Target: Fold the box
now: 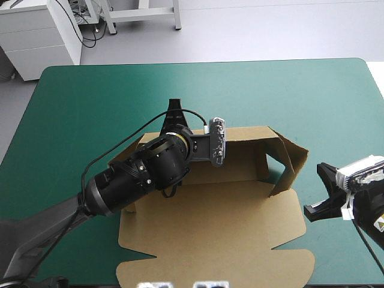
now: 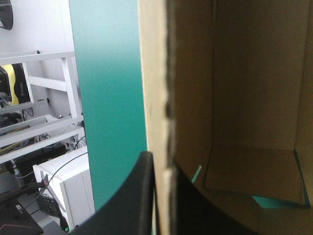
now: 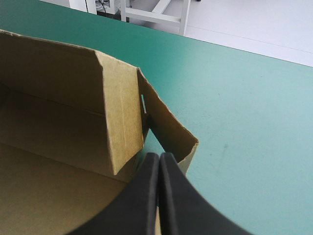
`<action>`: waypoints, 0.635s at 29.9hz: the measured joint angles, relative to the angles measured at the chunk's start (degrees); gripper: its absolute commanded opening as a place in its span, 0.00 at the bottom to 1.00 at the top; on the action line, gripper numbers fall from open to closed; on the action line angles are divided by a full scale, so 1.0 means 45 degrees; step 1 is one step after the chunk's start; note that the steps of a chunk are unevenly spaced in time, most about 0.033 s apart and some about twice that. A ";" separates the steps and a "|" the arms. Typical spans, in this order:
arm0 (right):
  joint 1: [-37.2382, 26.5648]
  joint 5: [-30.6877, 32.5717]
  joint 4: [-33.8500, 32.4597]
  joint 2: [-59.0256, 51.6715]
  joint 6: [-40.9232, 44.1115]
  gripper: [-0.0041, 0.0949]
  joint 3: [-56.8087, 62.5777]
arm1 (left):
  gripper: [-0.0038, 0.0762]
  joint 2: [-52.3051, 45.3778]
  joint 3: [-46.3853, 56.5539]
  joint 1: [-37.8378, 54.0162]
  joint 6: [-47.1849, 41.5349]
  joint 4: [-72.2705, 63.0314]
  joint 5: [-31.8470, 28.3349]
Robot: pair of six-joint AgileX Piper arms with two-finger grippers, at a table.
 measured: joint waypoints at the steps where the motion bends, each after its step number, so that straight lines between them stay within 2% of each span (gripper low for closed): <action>1: 0.0000 0.0000 0.0000 0.0000 0.0024 0.02 0.0000 | 0.05 0.0000 0.0188 0.0000 -0.0152 0.0165 -0.0095; 11: 0.0000 0.0000 0.0000 0.0000 0.0165 0.02 0.0000 | 0.04 -0.0066 0.1743 0.0011 -0.0588 0.1449 -0.1234; 19: 0.0000 0.0012 0.0000 -0.0004 0.0310 0.02 0.0000 | 0.04 0.0429 0.1859 0.1002 -0.0831 0.1517 -0.1751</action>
